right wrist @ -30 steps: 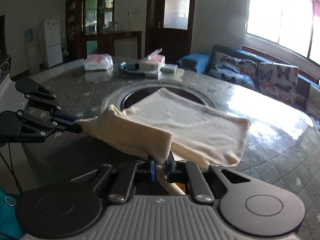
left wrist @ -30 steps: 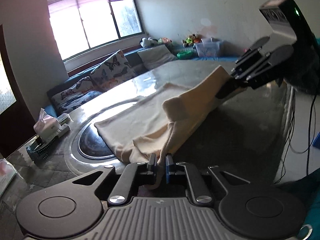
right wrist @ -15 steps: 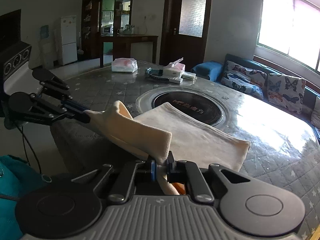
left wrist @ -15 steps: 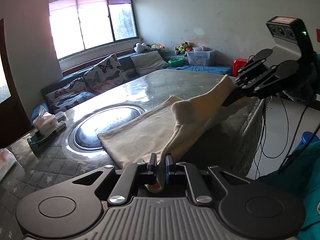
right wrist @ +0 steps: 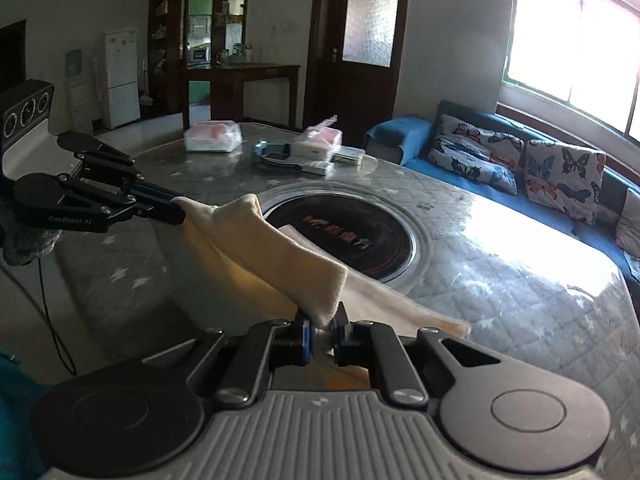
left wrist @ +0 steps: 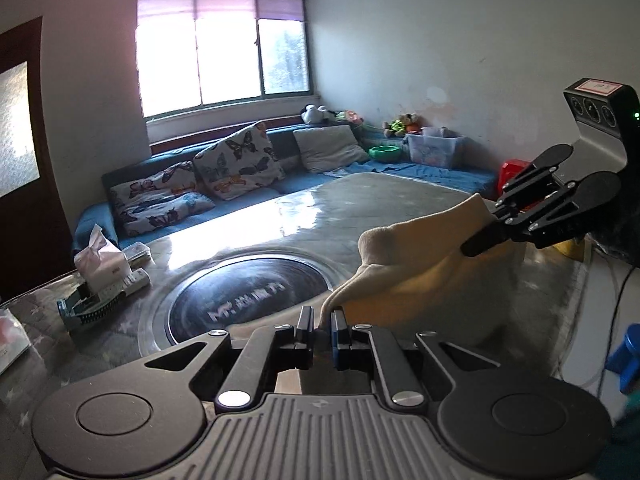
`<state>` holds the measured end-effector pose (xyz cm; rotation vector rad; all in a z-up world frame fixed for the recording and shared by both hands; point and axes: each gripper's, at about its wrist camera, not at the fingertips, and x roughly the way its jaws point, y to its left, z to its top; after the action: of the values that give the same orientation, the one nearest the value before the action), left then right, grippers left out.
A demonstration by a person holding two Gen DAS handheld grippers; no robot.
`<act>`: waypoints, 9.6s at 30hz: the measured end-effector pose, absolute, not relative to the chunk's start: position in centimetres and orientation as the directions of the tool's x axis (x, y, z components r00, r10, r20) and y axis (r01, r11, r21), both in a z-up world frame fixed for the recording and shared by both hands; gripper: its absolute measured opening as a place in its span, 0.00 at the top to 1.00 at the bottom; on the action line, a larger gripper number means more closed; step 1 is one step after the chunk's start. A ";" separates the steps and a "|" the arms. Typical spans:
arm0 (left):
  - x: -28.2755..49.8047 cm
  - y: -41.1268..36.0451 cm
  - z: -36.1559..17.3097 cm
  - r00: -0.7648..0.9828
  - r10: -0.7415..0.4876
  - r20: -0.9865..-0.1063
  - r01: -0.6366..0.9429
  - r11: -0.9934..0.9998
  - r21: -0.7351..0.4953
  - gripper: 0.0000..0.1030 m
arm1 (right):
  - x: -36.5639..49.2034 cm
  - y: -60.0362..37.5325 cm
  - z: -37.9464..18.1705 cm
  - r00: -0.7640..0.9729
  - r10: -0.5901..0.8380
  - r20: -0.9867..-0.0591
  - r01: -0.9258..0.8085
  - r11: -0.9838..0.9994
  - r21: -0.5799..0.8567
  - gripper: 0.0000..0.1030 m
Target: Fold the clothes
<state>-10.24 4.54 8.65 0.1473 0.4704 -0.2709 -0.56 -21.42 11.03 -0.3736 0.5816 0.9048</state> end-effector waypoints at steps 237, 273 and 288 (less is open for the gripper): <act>-3.5 8.7 1.1 0.752 -0.052 -0.657 -0.062 0.987 -0.149 0.67 | -0.2 -9.4 2.2 0.400 0.614 -0.681 -0.868 0.491 -0.067 0.78; -3.9 11.8 2.3 0.741 -0.136 -0.657 -0.234 0.865 -0.443 0.50 | -3.8 -4.9 2.6 0.357 0.659 -0.662 -0.925 0.349 -0.152 0.89; -2.4 11.9 0.9 0.742 -0.252 -0.622 -0.381 0.605 -0.700 0.47 | -1.5 -8.9 5.6 0.348 0.747 -0.566 -0.898 0.440 0.028 0.91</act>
<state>-2.42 11.86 0.93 -0.9426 0.7606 0.0831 -1.54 -8.87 5.61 -0.3111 0.5534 1.0886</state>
